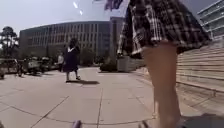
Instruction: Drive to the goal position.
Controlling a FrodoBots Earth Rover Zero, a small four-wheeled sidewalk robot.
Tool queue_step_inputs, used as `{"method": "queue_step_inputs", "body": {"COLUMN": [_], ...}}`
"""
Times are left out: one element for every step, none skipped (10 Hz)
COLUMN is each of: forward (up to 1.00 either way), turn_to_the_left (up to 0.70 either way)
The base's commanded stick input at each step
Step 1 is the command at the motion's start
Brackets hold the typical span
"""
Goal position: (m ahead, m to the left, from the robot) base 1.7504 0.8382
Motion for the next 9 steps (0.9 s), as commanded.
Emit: {"method": "queue_step_inputs", "body": {"forward": [0.07,0.08,0.08,0.08,0.08,0.08,0.08,0.08,0.08], "turn_to_the_left": [0.0,0.0,0.0,0.0,0.0,0.0,0.0,0.0,0.0]}}
